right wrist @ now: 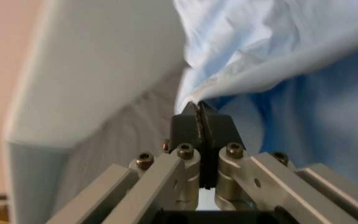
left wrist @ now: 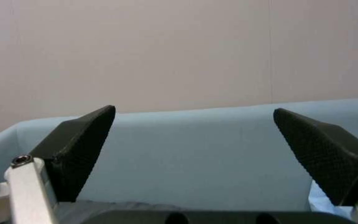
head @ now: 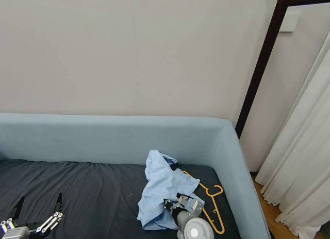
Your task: Pick up the clothes from the sofa and hang them on the clothes hanger.
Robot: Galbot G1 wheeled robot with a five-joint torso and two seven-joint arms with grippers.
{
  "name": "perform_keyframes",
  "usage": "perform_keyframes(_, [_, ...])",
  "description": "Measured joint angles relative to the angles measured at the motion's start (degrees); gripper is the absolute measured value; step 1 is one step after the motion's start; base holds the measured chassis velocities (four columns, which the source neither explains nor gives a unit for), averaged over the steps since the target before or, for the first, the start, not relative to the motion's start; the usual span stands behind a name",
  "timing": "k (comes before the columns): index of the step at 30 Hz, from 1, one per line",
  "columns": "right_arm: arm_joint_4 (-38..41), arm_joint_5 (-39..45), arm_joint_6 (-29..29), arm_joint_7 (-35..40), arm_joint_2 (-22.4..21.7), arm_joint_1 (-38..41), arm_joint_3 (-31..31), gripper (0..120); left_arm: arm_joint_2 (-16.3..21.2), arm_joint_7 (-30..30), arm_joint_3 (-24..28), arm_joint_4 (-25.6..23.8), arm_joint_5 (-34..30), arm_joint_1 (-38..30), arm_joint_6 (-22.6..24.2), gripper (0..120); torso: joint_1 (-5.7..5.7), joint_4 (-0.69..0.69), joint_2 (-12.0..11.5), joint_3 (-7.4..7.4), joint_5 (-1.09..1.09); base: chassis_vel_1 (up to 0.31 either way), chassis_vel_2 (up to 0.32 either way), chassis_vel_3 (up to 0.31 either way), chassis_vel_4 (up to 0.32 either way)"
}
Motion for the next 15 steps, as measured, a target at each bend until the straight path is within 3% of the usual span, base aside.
perform_keyframes(5, [3.8, 0.9, 2.3, -1.6, -1.8, -0.4, 0.2, 0, 0.1, -0.1, 0.3, 0.0, 0.0, -0.4, 0.0, 100, 0.0, 0.0, 0.0, 0.0, -0.01, 0.0, 0.0, 0.0, 0.0])
perform_keyframes(15, [24.5, 5.9, 14.1, -14.2, -13.5, 1.7, 2.6, 0, 1.3, -0.3, 2.5, 1.2, -0.3, -2.8, -0.1, 100, 0.0, -0.01, 0.0, 0.0, 0.0, 0.0, 0.0, 0.0, 0.0])
